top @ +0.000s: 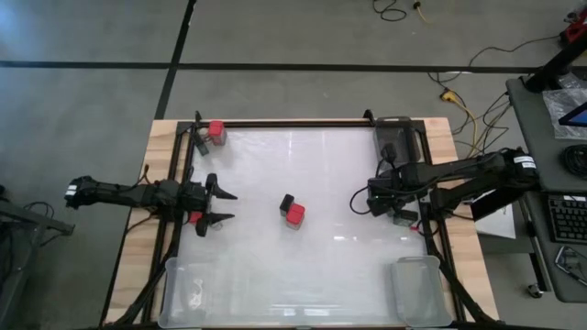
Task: Sort spices by type
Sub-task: Put the green seasoning can into the black bin
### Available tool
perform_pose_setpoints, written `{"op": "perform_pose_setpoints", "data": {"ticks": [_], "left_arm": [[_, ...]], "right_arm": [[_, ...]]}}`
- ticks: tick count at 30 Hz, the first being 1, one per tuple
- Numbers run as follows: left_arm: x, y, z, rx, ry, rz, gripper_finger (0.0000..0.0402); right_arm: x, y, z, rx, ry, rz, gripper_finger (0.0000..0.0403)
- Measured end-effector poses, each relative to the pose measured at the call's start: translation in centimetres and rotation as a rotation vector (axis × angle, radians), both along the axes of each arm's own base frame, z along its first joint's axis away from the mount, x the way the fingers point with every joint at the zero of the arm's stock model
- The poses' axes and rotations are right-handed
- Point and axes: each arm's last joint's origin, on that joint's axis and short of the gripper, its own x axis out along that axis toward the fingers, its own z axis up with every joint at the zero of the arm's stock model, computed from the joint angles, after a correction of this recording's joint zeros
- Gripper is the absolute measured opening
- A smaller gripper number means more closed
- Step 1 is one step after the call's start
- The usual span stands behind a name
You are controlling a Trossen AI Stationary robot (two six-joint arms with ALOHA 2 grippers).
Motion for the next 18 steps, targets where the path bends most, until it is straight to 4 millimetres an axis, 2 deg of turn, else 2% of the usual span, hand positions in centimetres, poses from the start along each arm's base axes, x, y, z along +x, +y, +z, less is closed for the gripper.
{"op": "perform_pose_setpoints", "data": {"ticks": [9, 13, 15, 18], "left_arm": [[0.0, 0.0, 0.0, 0.000, 0.000, 0.000, 0.0259], [0.0, 0.0, 0.0, 0.000, 0.000, 0.000, 0.0259], [0.0, 0.0, 0.0, 0.000, 0.000, 0.000, 0.0259], [0.0, 0.0, 0.0, 0.000, 0.000, 0.000, 0.0259]], "right_arm": [[0.2, 0.0, 0.4, 0.000, -0.011, 0.020, 0.0127], [1.3, 0.0, 2.4, -0.003, -0.092, 0.058, 0.0122], [2.0, -0.2, 3.8, -0.010, -0.147, 0.079, 0.0132], [2.7, -1.0, 6.2, -0.103, -0.209, 0.095, 0.0146]]}}
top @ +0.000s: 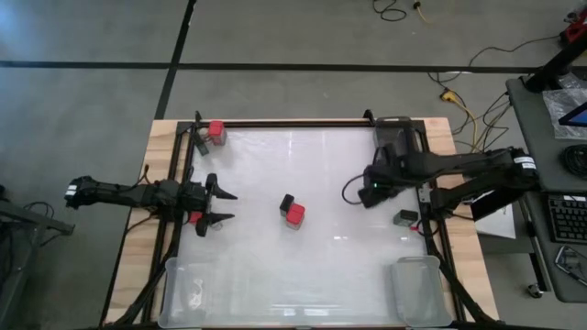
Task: Sort spices by type
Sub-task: Put the green seasoning can into the black bin
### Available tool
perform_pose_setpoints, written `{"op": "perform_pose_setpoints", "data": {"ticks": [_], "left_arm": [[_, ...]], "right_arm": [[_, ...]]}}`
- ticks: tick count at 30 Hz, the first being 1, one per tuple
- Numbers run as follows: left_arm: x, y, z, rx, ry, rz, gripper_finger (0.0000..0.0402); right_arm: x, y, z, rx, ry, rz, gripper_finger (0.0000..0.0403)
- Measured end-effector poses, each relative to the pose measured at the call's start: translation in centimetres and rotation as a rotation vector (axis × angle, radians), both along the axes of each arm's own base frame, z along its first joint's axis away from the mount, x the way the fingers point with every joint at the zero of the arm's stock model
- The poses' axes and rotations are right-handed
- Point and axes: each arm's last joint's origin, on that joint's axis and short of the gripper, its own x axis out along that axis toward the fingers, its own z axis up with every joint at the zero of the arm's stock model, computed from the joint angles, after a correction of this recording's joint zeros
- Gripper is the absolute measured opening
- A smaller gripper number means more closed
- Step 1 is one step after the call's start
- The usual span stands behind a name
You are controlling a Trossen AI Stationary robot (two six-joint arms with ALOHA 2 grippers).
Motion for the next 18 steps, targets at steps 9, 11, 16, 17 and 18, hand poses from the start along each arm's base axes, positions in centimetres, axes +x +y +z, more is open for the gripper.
{"op": "perform_pose_setpoints", "data": {"ticks": [9, 11, 16, 17, 18], "left_arm": [[0.0, 0.0, 0.0, 0.000, 0.000, 0.000, 0.0259], [0.0, 0.0, 0.0, 0.000, 0.000, 0.000, 0.0259], [0.0, 0.0, 0.0, 0.000, 0.000, 0.000, 0.0259], [0.0, 0.0, 0.0, 0.000, 0.000, 0.000, 0.0259], [0.0, 0.0, 0.0, 0.000, 0.000, 0.000, 0.0259]], "right_arm": [[-1.2, -5.8, 5.4, -0.346, 0.035, -0.170, 0.0121], [-2.1, -7.3, 5.4, -0.350, 0.083, -0.225, 0.0123], [-4.2, -10.2, 4.1, -0.325, 0.189, -0.343, 0.0142], [-4.6, -10.6, 3.8, -0.319, 0.205, -0.366, 0.0143], [-4.9, -10.9, 3.5, -0.311, 0.221, -0.385, 0.0142]]}}
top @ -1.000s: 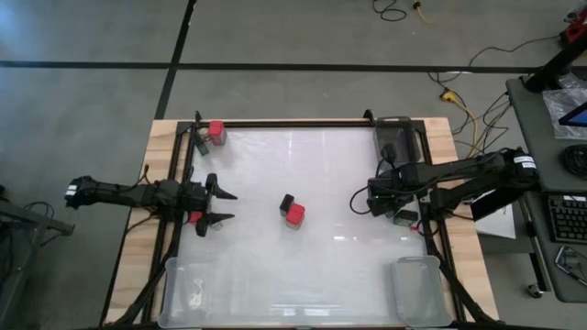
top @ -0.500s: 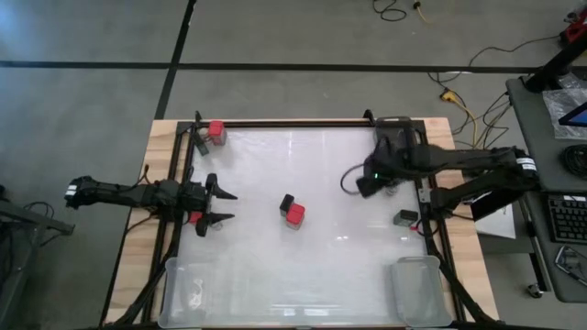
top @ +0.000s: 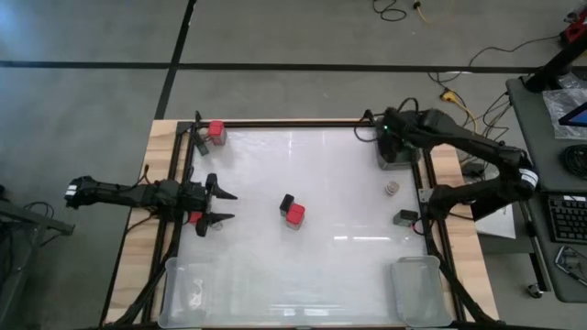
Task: Sort spices by type
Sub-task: Put the green seasoning can into the black bin
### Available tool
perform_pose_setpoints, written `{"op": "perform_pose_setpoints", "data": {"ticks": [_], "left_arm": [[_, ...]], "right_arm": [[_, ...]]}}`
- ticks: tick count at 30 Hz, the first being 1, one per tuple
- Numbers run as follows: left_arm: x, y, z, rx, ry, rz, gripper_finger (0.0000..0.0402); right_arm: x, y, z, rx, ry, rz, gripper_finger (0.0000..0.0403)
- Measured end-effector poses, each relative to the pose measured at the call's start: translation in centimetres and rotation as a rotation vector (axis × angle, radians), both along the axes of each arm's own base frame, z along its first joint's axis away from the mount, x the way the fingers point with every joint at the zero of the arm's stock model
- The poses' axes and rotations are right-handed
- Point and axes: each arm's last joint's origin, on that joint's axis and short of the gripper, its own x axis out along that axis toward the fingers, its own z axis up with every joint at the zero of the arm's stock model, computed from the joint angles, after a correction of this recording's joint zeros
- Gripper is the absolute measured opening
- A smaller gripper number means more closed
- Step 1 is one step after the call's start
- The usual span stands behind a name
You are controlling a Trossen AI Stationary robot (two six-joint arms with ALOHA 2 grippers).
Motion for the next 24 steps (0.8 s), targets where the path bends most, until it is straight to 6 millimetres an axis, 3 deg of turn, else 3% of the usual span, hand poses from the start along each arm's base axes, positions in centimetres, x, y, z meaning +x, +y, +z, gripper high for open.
{"op": "perform_pose_setpoints", "data": {"ticks": [6, 12, 24], "left_arm": [[0.0, 0.0, 0.0, 0.000, 0.000, 0.000, 0.0259], [0.0, 0.0, 0.0, 0.000, 0.000, 0.000, 0.0259], [0.0, 0.0, 0.0, 0.000, 0.000, 0.000, 0.0259]], "right_arm": [[-1.3, -0.9, -2.2, 0.047, 0.061, -0.056, 0.0127], [-1.4, -1.4, -4.0, 0.076, 0.027, -0.040, 0.0141], [-1.8, -2.7, -4.9, 0.109, -0.080, -0.028, 0.0134]]}}
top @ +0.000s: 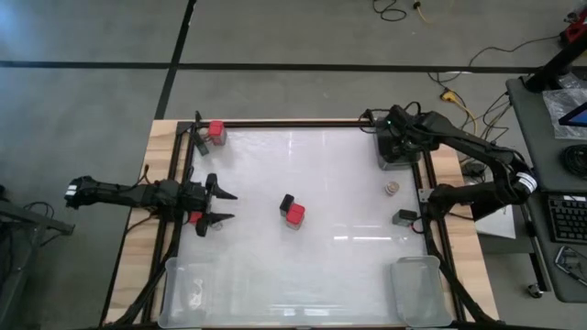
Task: Sort spices by type
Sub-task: Put the green seasoning can into the black bin
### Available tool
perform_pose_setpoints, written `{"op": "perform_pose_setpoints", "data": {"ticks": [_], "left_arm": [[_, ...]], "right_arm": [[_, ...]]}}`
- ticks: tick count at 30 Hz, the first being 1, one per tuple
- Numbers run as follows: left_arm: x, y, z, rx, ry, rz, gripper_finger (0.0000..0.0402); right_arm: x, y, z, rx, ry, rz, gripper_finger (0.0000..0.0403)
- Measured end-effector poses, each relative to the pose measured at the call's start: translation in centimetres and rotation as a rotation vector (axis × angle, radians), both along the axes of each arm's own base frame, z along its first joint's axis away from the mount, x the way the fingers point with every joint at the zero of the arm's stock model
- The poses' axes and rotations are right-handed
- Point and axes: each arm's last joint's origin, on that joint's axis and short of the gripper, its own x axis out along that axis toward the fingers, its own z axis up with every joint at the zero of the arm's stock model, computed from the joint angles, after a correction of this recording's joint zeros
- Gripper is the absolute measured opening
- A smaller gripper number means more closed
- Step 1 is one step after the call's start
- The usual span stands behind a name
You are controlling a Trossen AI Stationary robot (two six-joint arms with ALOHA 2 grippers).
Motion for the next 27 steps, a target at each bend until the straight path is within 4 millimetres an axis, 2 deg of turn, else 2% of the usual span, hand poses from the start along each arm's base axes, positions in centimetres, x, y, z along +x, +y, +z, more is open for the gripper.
{"op": "perform_pose_setpoints", "data": {"ticks": [18, 27], "left_arm": [[0.0, 0.0, 0.0, 0.000, 0.000, 0.000, 0.0259], [0.0, 0.0, 0.0, 0.000, 0.000, 0.000, 0.0259]], "right_arm": [[0.0, -0.3, -0.2, -0.002, -0.023, 0.004, 0.0142], [0.2, -1.8, -2.0, 0.067, 0.044, -0.010, 0.0134]]}}
